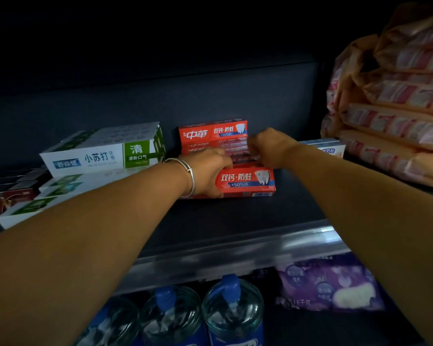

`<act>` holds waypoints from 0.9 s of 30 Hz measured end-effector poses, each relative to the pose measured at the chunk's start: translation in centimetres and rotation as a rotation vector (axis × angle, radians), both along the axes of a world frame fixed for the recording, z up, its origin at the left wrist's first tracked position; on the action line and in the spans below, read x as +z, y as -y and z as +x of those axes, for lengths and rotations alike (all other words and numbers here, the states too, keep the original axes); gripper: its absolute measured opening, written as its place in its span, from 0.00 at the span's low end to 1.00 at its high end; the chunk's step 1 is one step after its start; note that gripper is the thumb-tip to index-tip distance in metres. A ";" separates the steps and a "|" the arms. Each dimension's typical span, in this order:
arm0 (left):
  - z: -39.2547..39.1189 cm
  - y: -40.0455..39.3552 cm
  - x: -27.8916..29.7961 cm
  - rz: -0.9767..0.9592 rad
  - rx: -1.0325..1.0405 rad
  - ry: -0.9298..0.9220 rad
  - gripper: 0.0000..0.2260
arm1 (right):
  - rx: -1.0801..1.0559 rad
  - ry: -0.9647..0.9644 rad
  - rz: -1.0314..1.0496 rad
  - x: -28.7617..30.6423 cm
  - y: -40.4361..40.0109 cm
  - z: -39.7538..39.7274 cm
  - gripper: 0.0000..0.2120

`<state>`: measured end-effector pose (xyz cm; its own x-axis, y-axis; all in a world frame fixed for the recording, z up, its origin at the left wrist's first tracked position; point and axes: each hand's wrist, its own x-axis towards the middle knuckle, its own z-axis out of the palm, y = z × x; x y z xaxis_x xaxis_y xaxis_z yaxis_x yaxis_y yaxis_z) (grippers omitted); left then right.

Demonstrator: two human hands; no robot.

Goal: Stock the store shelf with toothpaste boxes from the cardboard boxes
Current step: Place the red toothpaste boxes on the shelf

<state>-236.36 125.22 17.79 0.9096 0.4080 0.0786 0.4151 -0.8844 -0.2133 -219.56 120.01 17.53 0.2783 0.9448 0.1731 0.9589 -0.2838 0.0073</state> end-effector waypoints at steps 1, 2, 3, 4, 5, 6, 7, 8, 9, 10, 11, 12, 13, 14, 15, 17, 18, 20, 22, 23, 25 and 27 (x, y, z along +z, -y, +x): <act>0.0 0.0 0.0 0.000 0.003 0.001 0.28 | -0.002 0.003 -0.006 -0.1 -0.1 0.1 0.16; 0.0 0.0 -0.1 0.003 0.003 0.002 0.28 | -0.007 0.007 -0.013 -0.1 -0.3 0.2 0.17; 0.0 0.0 -0.1 0.005 0.002 0.005 0.28 | -0.019 0.005 -0.021 -0.2 -0.4 0.2 0.18; 0.0 0.0 -0.1 0.006 0.003 0.006 0.28 | -0.033 -0.002 -0.023 -0.3 -0.6 0.3 0.18; 0.0 -0.1 -0.1 0.005 0.005 0.004 0.28 | -0.050 -0.015 -0.020 -0.3 -0.8 0.3 0.19; -0.1 -0.1 -0.1 0.005 0.008 0.001 0.29 | -0.065 -0.031 -0.010 -0.3 -0.9 0.3 0.19; -0.1 -0.1 0.0 0.006 0.011 0.001 0.29 | -0.081 -0.044 -0.001 -0.3 -1.0 0.3 0.19; -0.1 -0.2 0.0 0.005 0.015 0.001 0.29 | -0.094 -0.047 0.004 -0.3 -1.2 0.3 0.19; -0.1 -0.2 0.0 0.002 0.020 0.002 0.29 | -0.102 -0.045 0.006 -0.3 -1.3 0.3 0.20; -0.1 -0.2 0.0 -0.001 0.024 0.003 0.29 | -0.102 -0.036 0.005 -0.3 -1.4 0.3 0.20; -0.2 -0.2 0.0 -0.003 0.026 0.004 0.29 | -0.102 -0.027 0.002 -0.4 -1.4 0.2 0.20; -0.2 -0.2 0.0 -0.002 0.027 0.004 0.29 | -0.103 -0.022 0.000 -0.4 -1.5 0.3 0.20; -0.2 -0.2 0.0 -0.001 0.027 0.005 0.29 | -0.106 -0.024 -0.005 -0.4 -1.5 0.3 0.20; -0.1 -0.1 -0.1 0.001 0.026 0.005 0.29 | -0.108 -0.030 -0.008 -0.4 -1.6 0.4 0.20; -0.1 -0.1 -0.1 0.003 0.025 0.005 0.29 | -0.113 -0.040 -0.013 -0.3 -1.5 0.4 0.20; 0.0 0.1 -0.1 0.012 0.027 0.006 0.29 | -0.117 -0.061 -0.027 -0.1 -1.3 0.2 0.20; 0.1 0.1 -0.1 0.017 0.029 0.007 0.29 | -0.107 -0.064 -0.033 -0.1 -1.1 0.2 0.20; 0.2 0.3 -0.1 0.027 0.034 0.013 0.29 | -0.065 -0.059 -0.022 0.1 -0.5 0.0 0.19; 0.2 0.5 0.0 0.033 0.039 0.024 0.29 | -0.012 -0.096 0.004 0.5 0.5 -0.4 0.18; 0.3 0.6 0.0 0.038 0.042 0.031 0.29 | 0.015 -0.143 0.013 0.8 1.0 -0.7 0.18; 0.4 1.0 0.1 0.050 0.048 0.043 0.29 | 0.059 -0.278 0.014 1.6 2.4 -1.5 0.18; 0.4 1.4 0.3 0.074 0.045 0.058 0.28 | 0.079 -0.417 -0.012 2.3 3.5 -2.2 0.16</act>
<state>-235.92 123.82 18.11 0.8835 0.4394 0.1625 0.4677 -0.8473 -0.2518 -221.71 116.55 19.81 0.2492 0.9672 0.0500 0.8992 -0.2119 -0.3829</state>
